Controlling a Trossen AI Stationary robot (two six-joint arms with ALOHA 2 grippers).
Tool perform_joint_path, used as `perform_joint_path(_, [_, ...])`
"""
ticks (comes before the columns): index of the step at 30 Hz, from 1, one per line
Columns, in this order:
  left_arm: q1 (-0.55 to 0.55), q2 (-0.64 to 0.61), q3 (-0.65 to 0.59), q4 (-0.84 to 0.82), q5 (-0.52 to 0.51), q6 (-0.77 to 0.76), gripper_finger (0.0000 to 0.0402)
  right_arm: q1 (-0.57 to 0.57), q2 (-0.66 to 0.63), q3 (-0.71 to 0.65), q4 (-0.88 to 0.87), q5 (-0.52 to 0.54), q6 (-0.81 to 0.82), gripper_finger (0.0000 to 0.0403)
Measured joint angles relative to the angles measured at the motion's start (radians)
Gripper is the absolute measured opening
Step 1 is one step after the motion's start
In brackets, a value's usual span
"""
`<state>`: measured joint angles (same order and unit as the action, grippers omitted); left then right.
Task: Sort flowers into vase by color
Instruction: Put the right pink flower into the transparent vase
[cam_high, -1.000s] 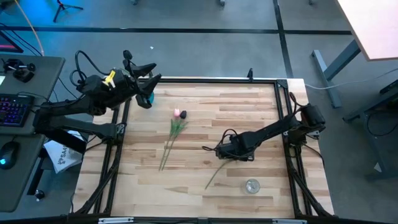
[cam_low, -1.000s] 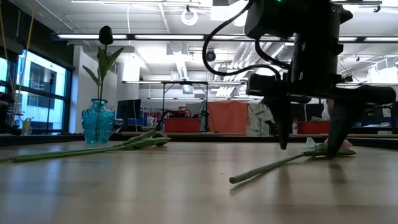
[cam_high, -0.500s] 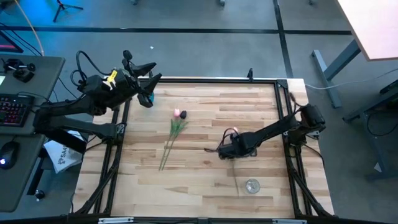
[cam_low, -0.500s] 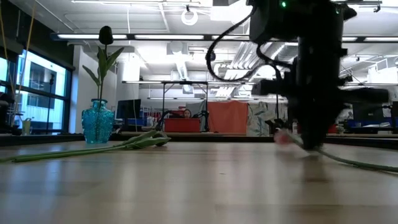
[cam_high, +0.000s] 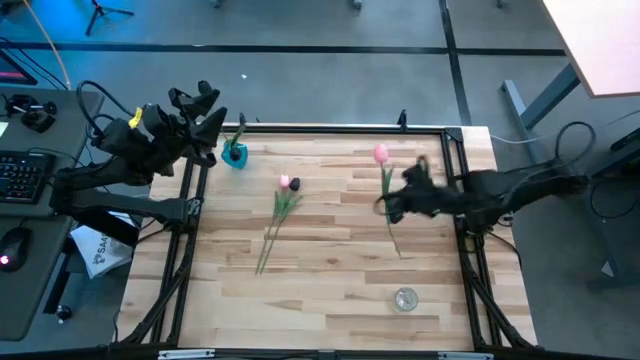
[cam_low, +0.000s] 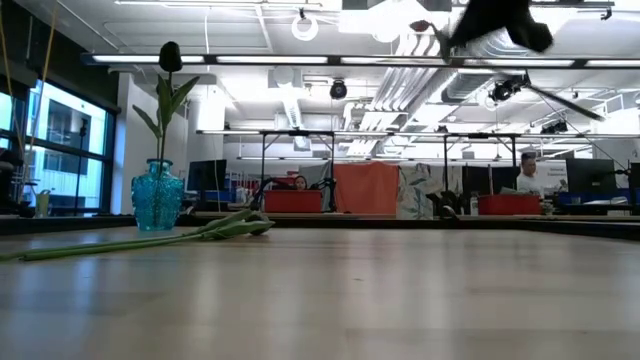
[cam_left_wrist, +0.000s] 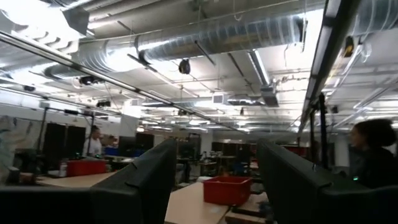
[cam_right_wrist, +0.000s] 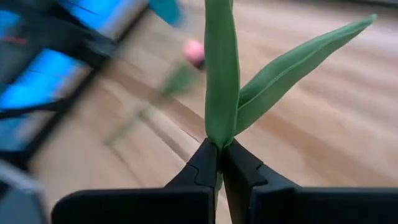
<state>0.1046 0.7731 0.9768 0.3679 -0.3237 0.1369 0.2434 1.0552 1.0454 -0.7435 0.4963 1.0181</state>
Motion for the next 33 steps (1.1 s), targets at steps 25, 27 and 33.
perform_joint_path(25, [-0.001, 0.168, 0.000, 0.296, 0.084, -0.137, 0.0209, 0.565, -0.436, -0.569, 0.944, 0.089, -0.364, 0.0004])
perform_joint_path(27, [-0.001, 0.164, 0.000, 0.306, 0.079, -0.155, 0.0209, 0.576, -0.445, -0.600, 0.952, 0.102, -0.364, 0.0004])
perform_joint_path(33, [-0.001, 0.164, 0.000, 0.319, 0.075, -0.188, 0.0209, 0.579, -0.450, -0.637, 0.946, 0.096, -0.390, 0.0004])
